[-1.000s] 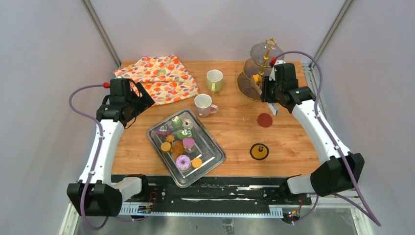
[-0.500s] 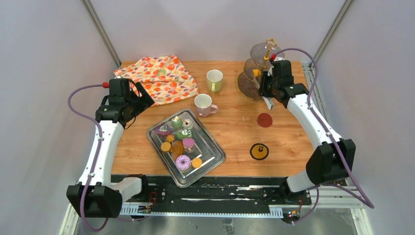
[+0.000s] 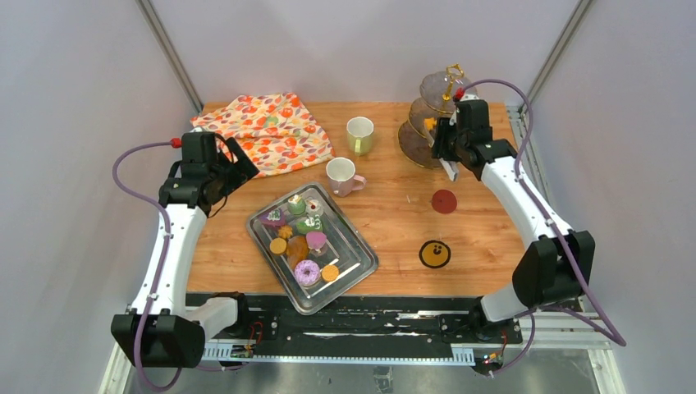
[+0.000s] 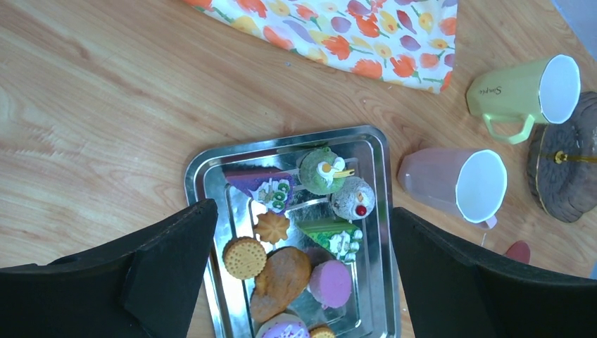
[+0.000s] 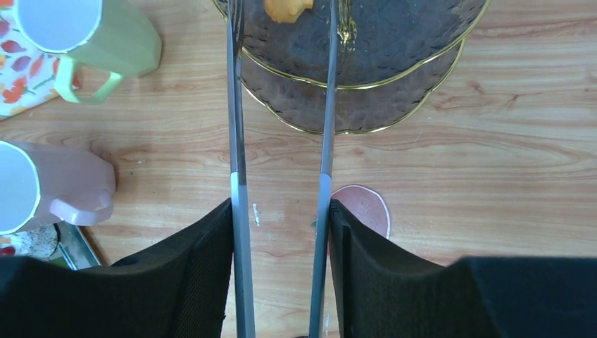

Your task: Serve the afternoon tea

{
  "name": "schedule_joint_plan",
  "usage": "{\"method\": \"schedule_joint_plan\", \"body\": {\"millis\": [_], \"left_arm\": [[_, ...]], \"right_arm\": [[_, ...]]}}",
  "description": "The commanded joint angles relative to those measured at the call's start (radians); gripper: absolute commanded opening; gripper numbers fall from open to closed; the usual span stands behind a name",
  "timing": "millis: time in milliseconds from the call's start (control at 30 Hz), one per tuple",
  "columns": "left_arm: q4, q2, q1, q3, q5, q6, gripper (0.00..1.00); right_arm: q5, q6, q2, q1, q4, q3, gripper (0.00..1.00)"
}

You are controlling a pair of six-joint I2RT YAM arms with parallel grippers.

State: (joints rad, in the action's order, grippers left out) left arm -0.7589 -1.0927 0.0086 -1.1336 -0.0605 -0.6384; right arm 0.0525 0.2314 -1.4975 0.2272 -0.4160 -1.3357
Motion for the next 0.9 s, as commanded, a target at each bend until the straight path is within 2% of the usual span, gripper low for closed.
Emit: {"method": "schedule_joint_plan", "body": {"millis": [0, 133, 200, 367, 500, 667, 767, 867], "left_arm": [[-0.011, 0.020, -0.006, -0.012, 0.005, 0.009, 0.98], [-0.014, 0.027, -0.006, -0.011, 0.001, 0.013, 0.98], [-0.014, 0.029, -0.006, -0.010, 0.003, 0.011, 0.98], [-0.014, 0.026, -0.006, -0.015, 0.005, 0.015, 0.98], [-0.013, 0.023, -0.006, -0.017, 0.006, 0.015, 0.98], [-0.015, 0.026, -0.006, -0.023, 0.003, 0.016, 0.98], [-0.019, 0.036, -0.006, -0.018, -0.015, 0.009, 0.98], [0.003, 0.054, -0.006, 0.006, -0.014, -0.011, 0.98]], "right_arm": [[0.005, 0.004, 0.094, -0.013, 0.028, 0.009, 0.46], [-0.030, 0.007, 0.191, -0.012, -0.010, 0.067, 0.34], [-0.065, 0.014, 0.259, -0.012, -0.022, 0.113, 0.25], [-0.202, 0.000, 0.433, -0.005, -0.090, 0.203, 0.08], [-0.249, -0.036, 0.540, 0.091, -0.189, 0.244, 0.06], [-0.282, 0.006, 0.605, 0.304, -0.256, 0.325, 0.06], [-0.193, 0.040, 0.596, 0.518, -0.265, 0.360, 0.07], [-0.085, 0.023, 0.517, 0.728, -0.288, 0.357, 0.11]]}}
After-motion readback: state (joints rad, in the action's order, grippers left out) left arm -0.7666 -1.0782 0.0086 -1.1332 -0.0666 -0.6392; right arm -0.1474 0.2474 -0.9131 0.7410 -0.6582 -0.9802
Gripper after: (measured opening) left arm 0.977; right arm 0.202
